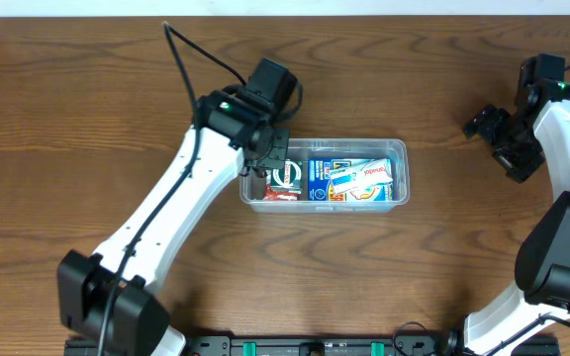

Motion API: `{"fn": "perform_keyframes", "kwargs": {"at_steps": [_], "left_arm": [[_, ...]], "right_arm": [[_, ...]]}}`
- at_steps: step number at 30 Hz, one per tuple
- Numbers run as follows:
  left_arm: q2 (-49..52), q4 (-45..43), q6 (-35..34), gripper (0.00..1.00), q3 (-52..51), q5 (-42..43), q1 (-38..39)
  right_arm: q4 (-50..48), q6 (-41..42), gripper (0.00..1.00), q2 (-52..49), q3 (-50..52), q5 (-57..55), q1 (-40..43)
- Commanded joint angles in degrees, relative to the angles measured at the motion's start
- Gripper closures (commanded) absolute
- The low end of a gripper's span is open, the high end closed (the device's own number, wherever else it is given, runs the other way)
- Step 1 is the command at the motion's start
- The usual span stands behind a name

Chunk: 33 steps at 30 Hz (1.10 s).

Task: Pack container
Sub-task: 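Carry the bottle with the left gripper to the container's left end, then lower the bottle into the container's left end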

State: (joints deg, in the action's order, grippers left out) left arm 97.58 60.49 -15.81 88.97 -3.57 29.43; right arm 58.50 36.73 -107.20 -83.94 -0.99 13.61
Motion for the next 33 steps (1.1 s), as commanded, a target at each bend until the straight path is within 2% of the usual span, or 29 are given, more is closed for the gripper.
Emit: {"fn": "perform_keyframes", "kwargs": {"at_steps": [1, 7, 29, 33], "left_arm": [[2.0, 0.3, -4.5, 0.91, 0.1, -5.5, 0.5], [4.9, 0.1, -7.4, 0.92, 0.1, -6.6, 0.5], [10.4, -1.0, -10.8, 0.93, 0.1, -6.6, 0.5], [10.8, -1.0, -13.9, 0.93, 0.0, -6.6, 0.5]], "right_arm": [[0.0, -0.6, 0.01, -0.4, -0.5, -0.2, -0.1], [0.0, -0.6, 0.01, -0.4, -0.5, -0.2, -0.1], [0.0, -0.6, 0.01, -0.4, -0.5, -0.3, 0.0], [-0.1, -0.6, 0.01, -0.4, -0.5, -0.2, 0.0]]}}
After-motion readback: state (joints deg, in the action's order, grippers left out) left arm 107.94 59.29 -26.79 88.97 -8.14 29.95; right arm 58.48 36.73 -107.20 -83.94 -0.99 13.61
